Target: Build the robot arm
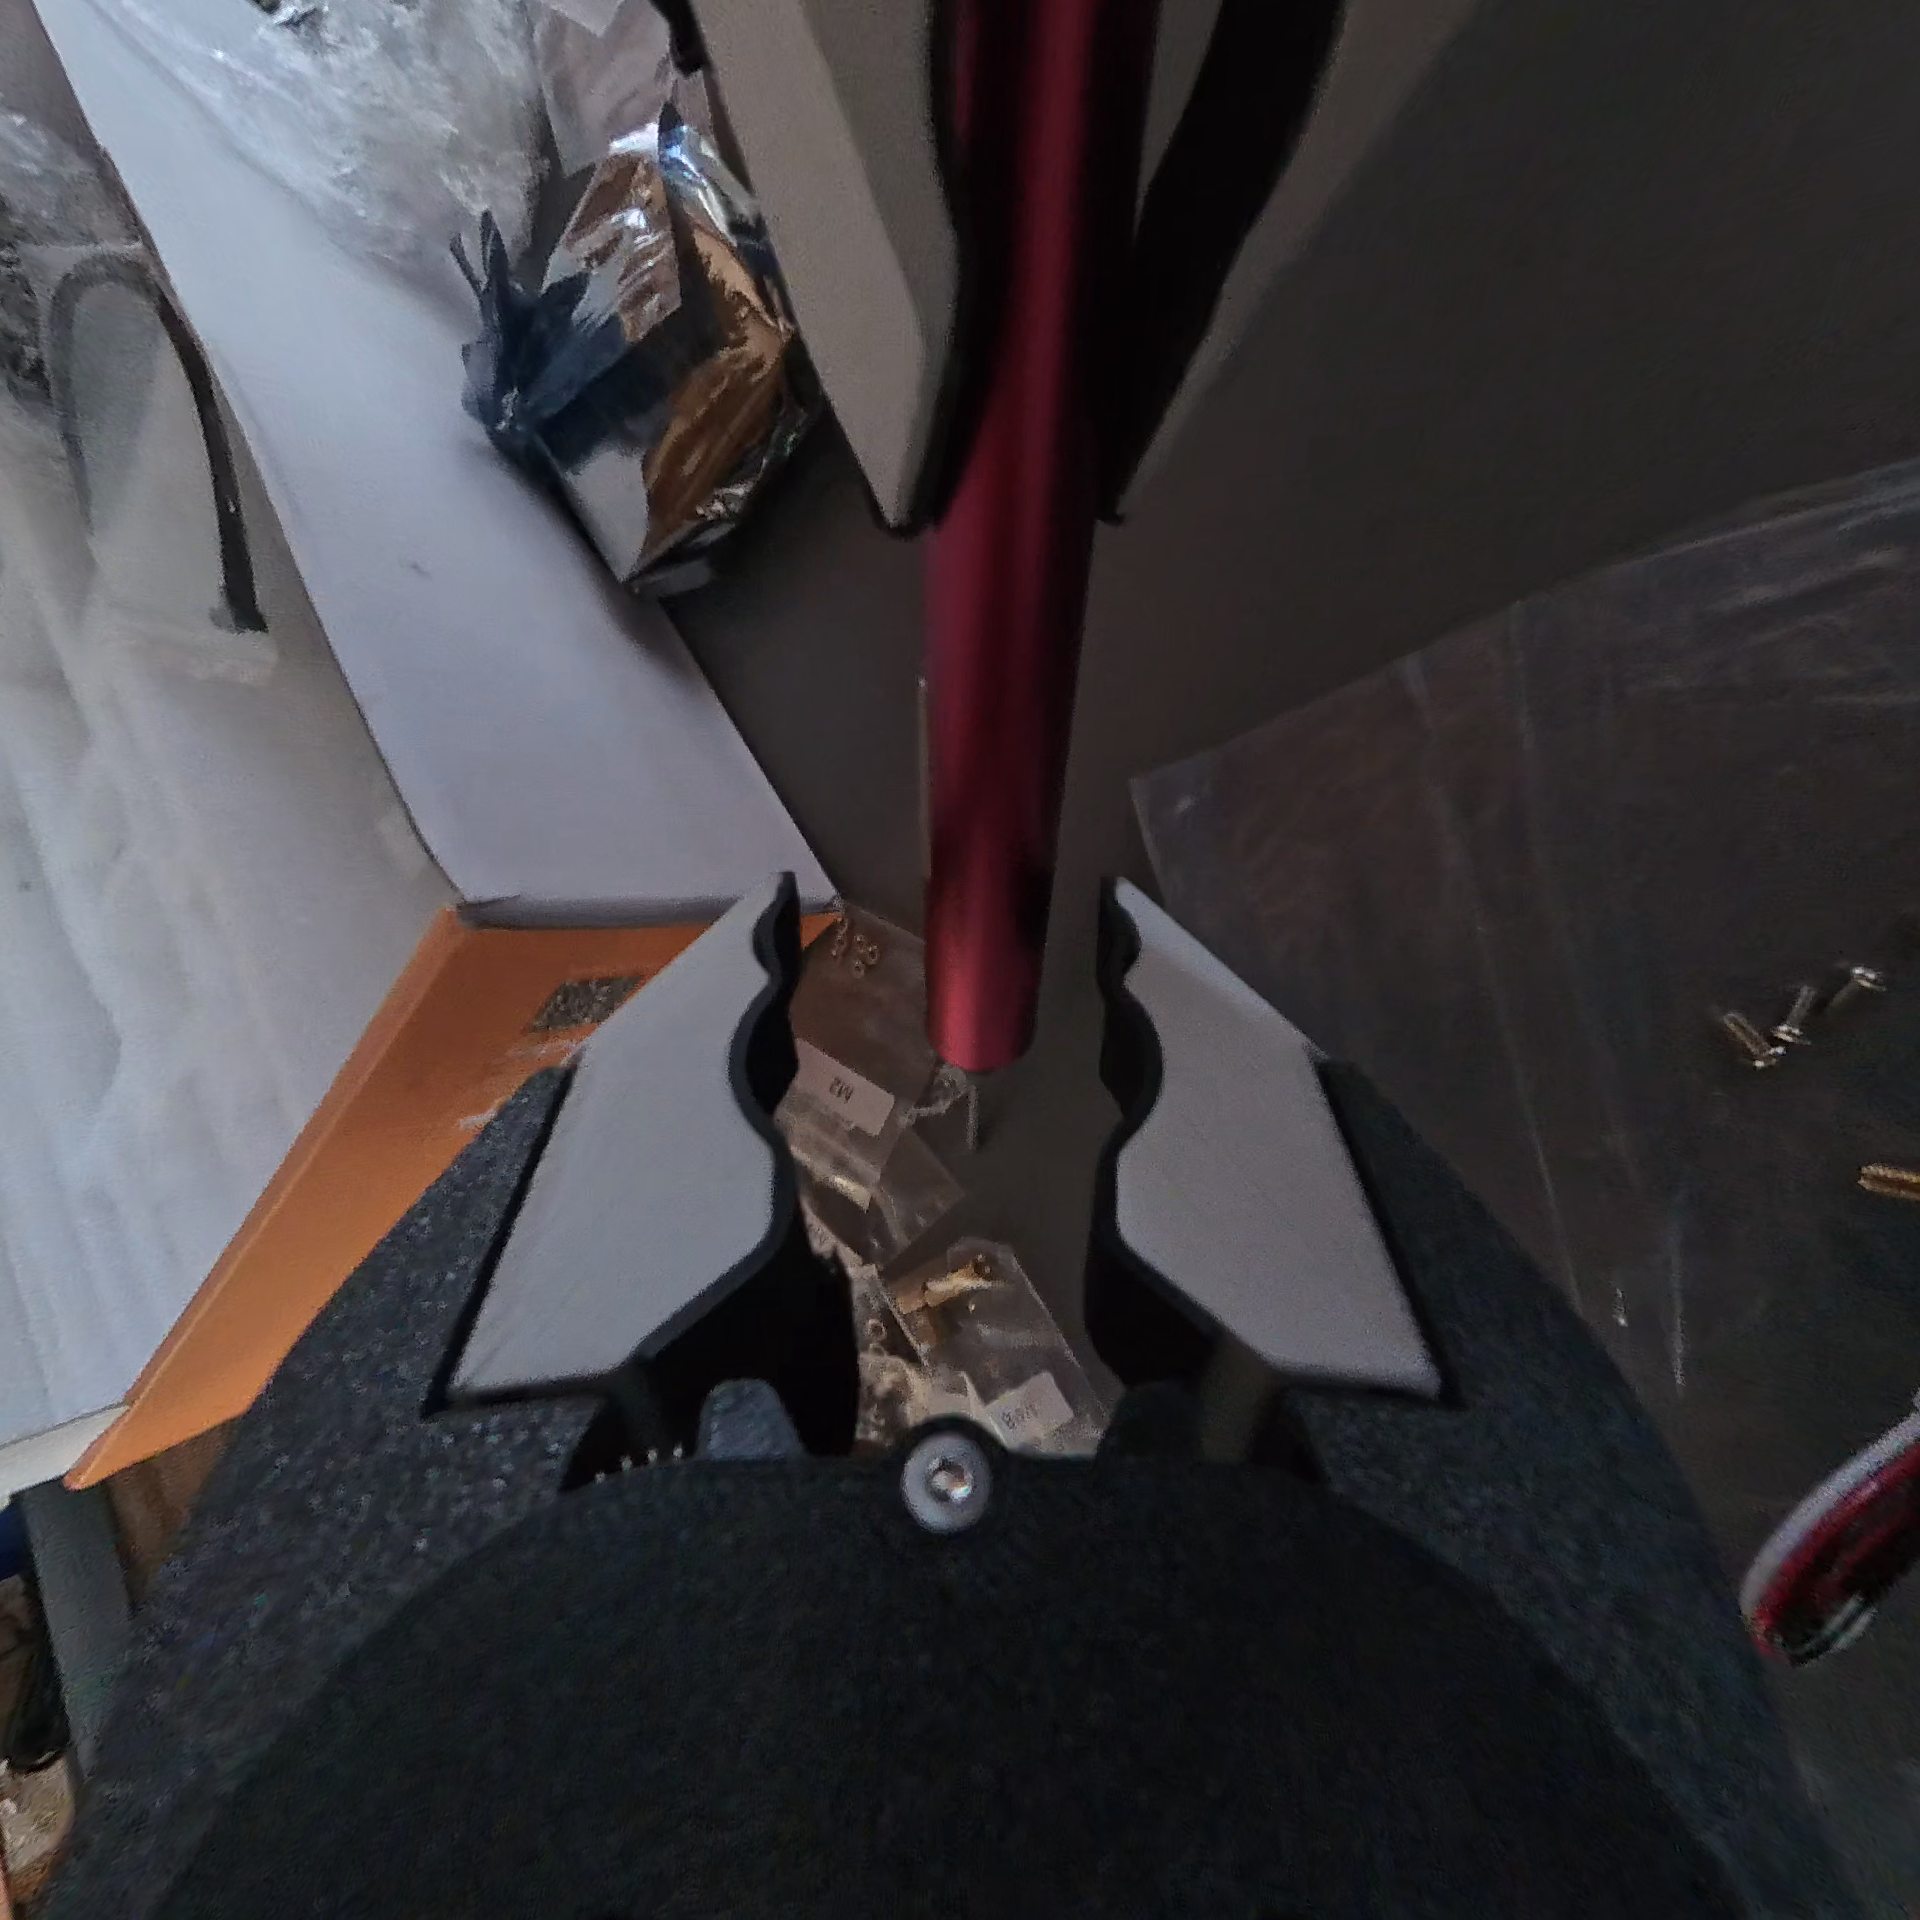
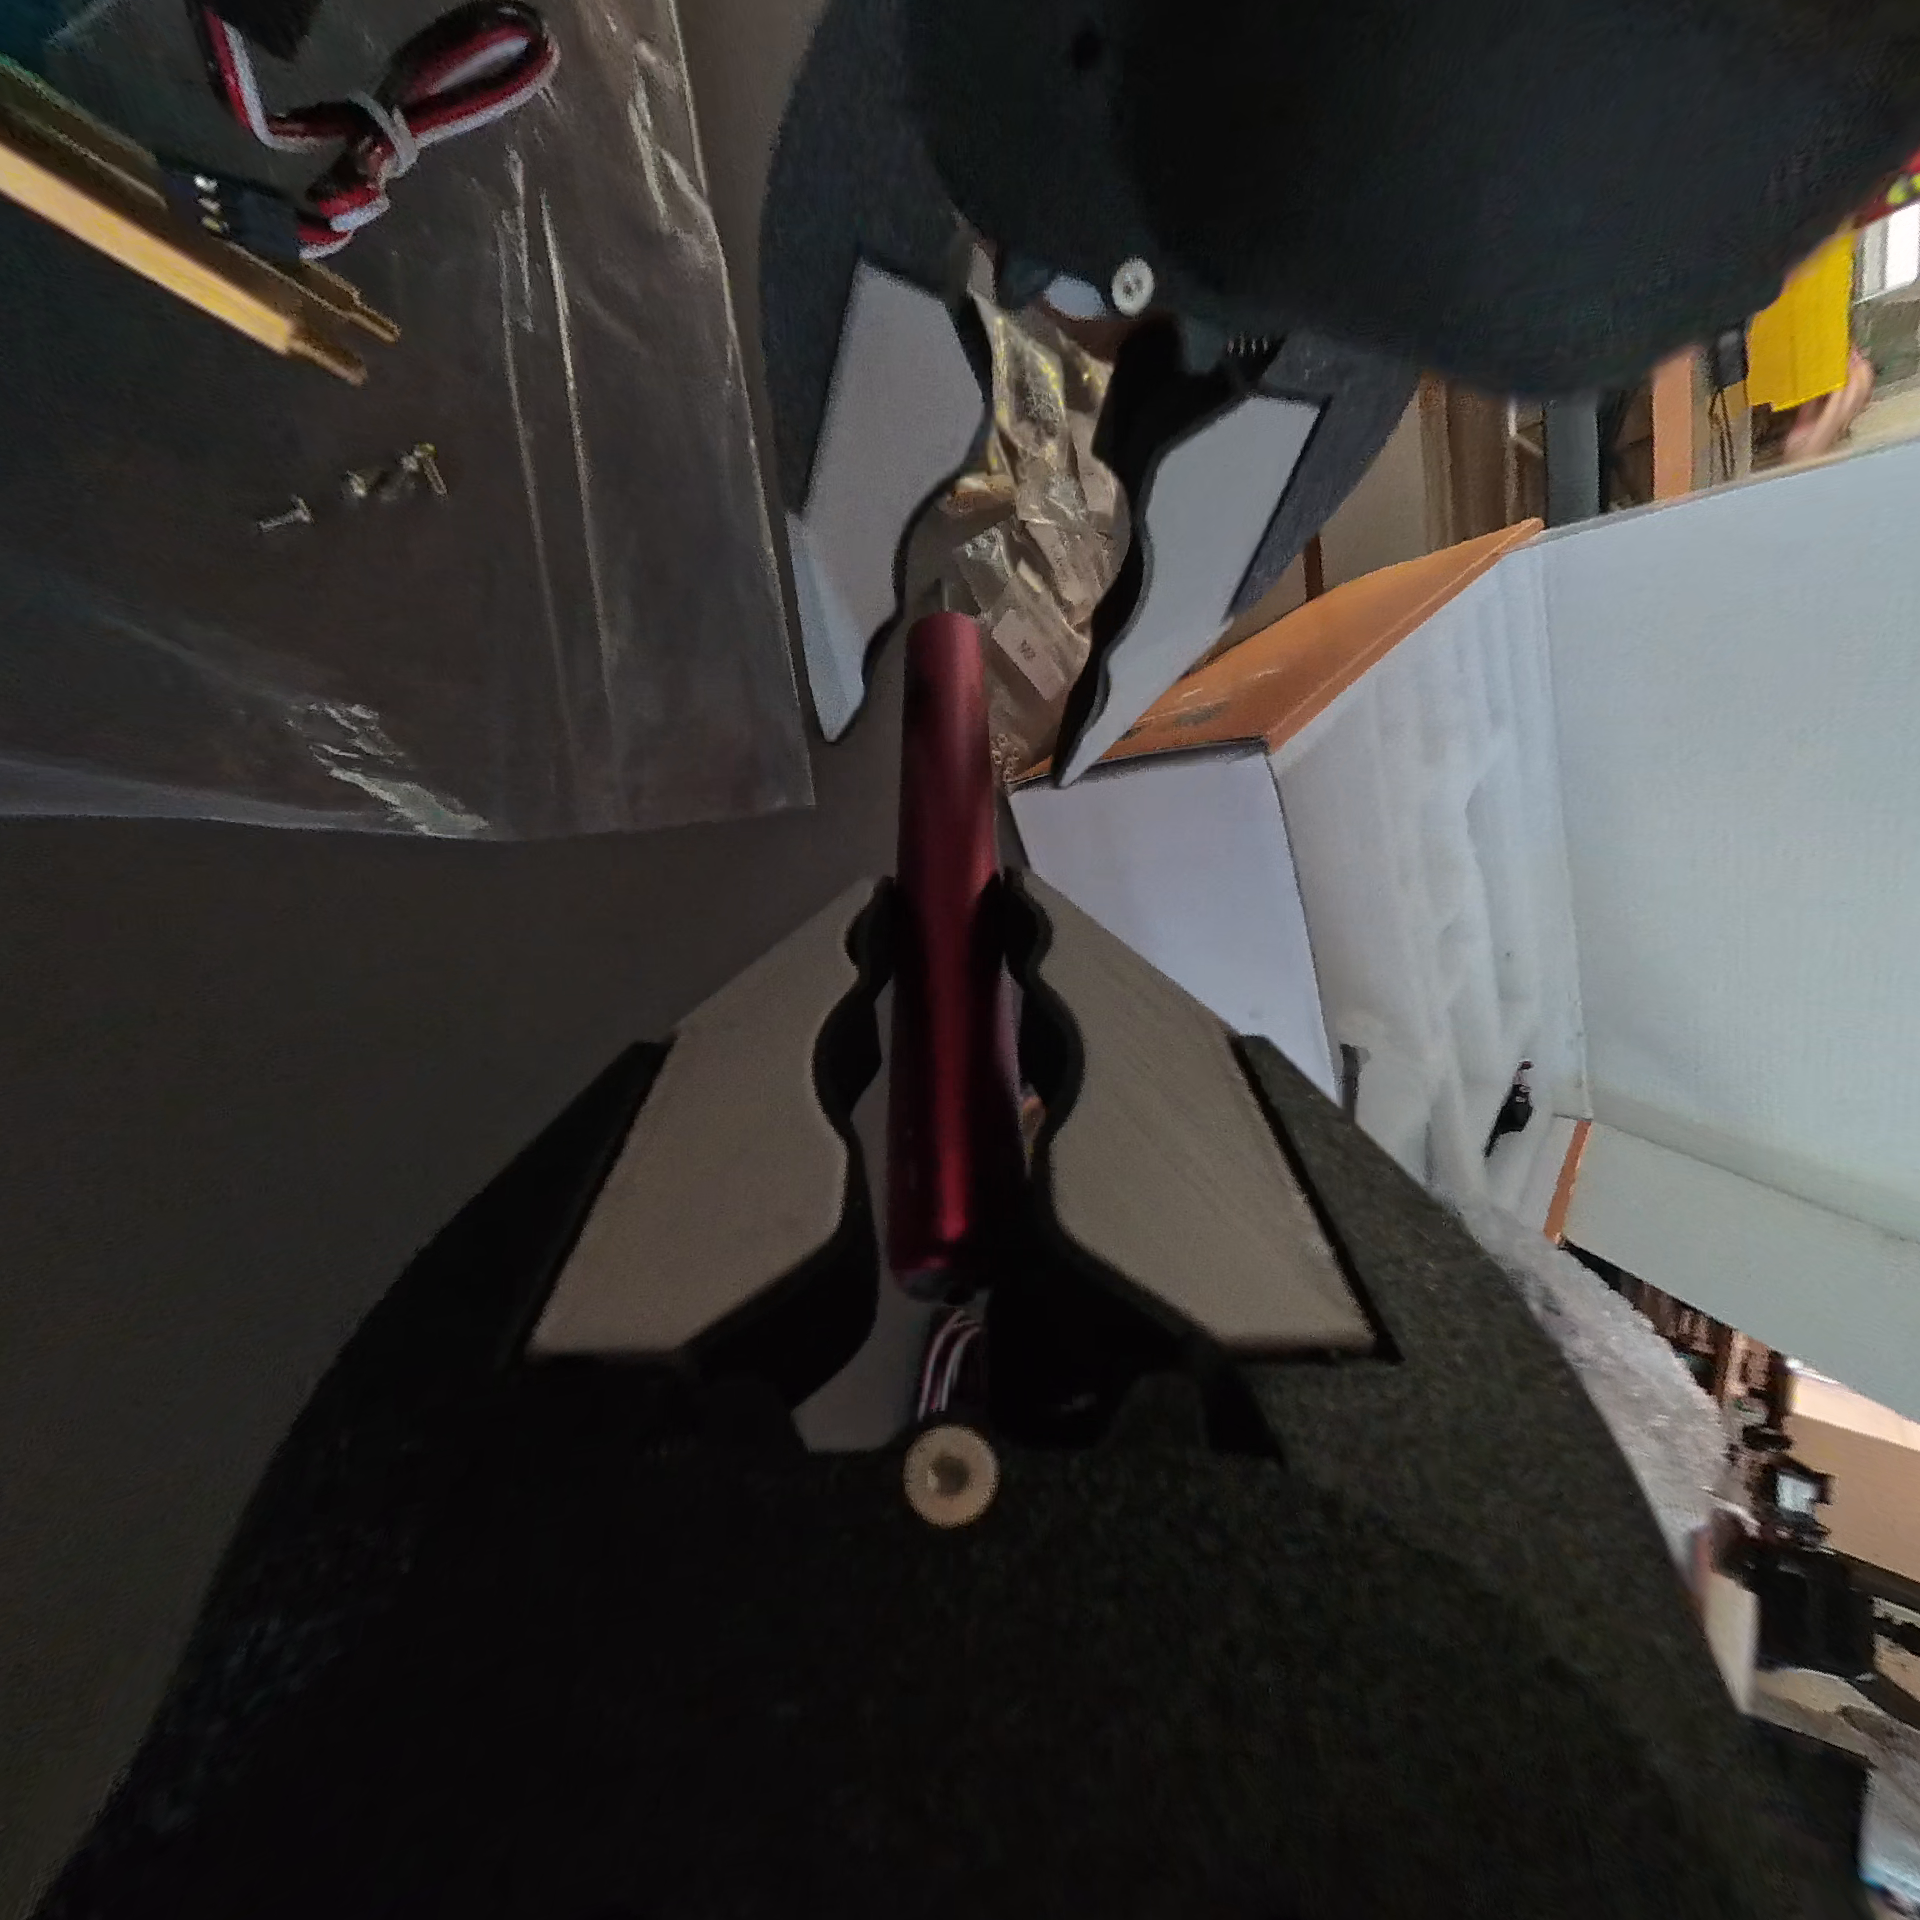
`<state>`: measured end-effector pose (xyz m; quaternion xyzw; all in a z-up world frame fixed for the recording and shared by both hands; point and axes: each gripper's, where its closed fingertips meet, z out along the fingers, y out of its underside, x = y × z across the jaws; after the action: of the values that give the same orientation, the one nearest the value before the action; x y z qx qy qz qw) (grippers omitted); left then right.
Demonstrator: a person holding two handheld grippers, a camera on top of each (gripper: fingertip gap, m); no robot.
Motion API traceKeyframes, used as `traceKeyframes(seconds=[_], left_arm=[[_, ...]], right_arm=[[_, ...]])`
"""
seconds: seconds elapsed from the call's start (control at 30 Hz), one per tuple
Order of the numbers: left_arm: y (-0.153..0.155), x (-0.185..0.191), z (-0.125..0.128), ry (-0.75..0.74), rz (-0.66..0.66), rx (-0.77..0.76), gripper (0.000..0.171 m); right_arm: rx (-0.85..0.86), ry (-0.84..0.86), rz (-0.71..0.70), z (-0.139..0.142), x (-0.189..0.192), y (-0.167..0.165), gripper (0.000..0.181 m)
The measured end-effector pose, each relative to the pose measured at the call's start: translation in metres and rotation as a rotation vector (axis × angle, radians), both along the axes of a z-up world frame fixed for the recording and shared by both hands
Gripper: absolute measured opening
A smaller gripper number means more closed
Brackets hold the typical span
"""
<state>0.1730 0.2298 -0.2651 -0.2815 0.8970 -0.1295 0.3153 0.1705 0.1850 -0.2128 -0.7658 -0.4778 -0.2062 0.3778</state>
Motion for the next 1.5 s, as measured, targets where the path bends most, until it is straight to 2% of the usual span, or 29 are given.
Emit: traceKeyframes(seconds=[0.1,0.2,0.33,0.37,0.43,0.5,0.57,0.63,0.73,0.83,0.9,0.93,0.97,1.03,1.13,1.3,1.5], left_arm=[[-0.003,0.002,-0.004,0.018,-0.027,-0.015,0.023],[-0.004,0.005,0.000,-0.033,-0.024,-0.008,0.021],[-0.001,0.006,0.029,-0.189,-0.007,0.027,0.020],[0.000,0.004,0.038,-0.226,-0.001,0.033,0.020],[0.007,-0.002,0.060,-0.317,0.021,0.086,0.020],[0.016,-0.011,0.083,-0.422,0.039,0.164,0.020],[0.024,-0.024,0.106,-0.514,0.067,0.214,0.020],[0.030,-0.041,0.125,-0.572,0.093,0.238,0.020],[0.037,-0.068,0.148,-0.646,0.129,0.227,0.020],[0.036,-0.090,0.168,-0.690,0.161,0.145,0.020],[0.035,-0.101,0.177,-0.694,0.174,0.105,0.020],[0.034,-0.107,0.183,-0.711,0.179,0.086,0.020],[0.033,-0.112,0.187,-0.719,0.184,0.066,0.020],[0.030,-0.120,0.193,-0.731,0.192,0.006,0.020],[0.020,-0.129,0.195,-0.727,0.166,-0.093,0.020],[0.012,-0.134,0.189,-0.665,0.107,-0.095,0.020],[0.001,-0.140,0.179,-0.589,0.052,-0.071,0.020]], right_arm=[[0.012,-0.073,-0.001,0.004,0.000,0.000,0.019],[0.016,-0.090,-0.009,0.008,0.001,0.000,0.020],[0.114,-0.102,0.014,0.031,-0.002,0.000,0.020],[0.133,-0.077,0.016,0.040,-0.005,0.000,0.021],[0.172,-0.019,0.018,0.060,-0.013,0.000,0.036],[0.261,0.026,0.033,0.093,-0.021,-0.003,0.045],[0.398,0.138,0.042,0.140,-0.026,-0.012,0.051],[0.504,0.325,0.039,0.182,-0.020,-0.028,0.056],[0.595,0.657,0.037,0.212,0.009,-0.048,0.067],[0.516,0.886,0.075,0.193,0.022,-0.049,0.071],[0.413,1.008,0.202,0.179,0.000,-0.049,0.064],[0.373,1.012,0.242,0.169,-0.012,-0.044,0.065],[0.352,0.970,0.255,0.157,-0.024,-0.036,0.069],[0.272,0.912,0.299,0.140,-0.053,-0.022,0.063],[0.152,0.852,0.349,0.129,-0.092,0.001,0.066],[0.165,0.640,0.473,0.148,-0.140,0.030,0.056],[0.127,0.526,0.594,0.154,-0.170,0.033,0.032]])
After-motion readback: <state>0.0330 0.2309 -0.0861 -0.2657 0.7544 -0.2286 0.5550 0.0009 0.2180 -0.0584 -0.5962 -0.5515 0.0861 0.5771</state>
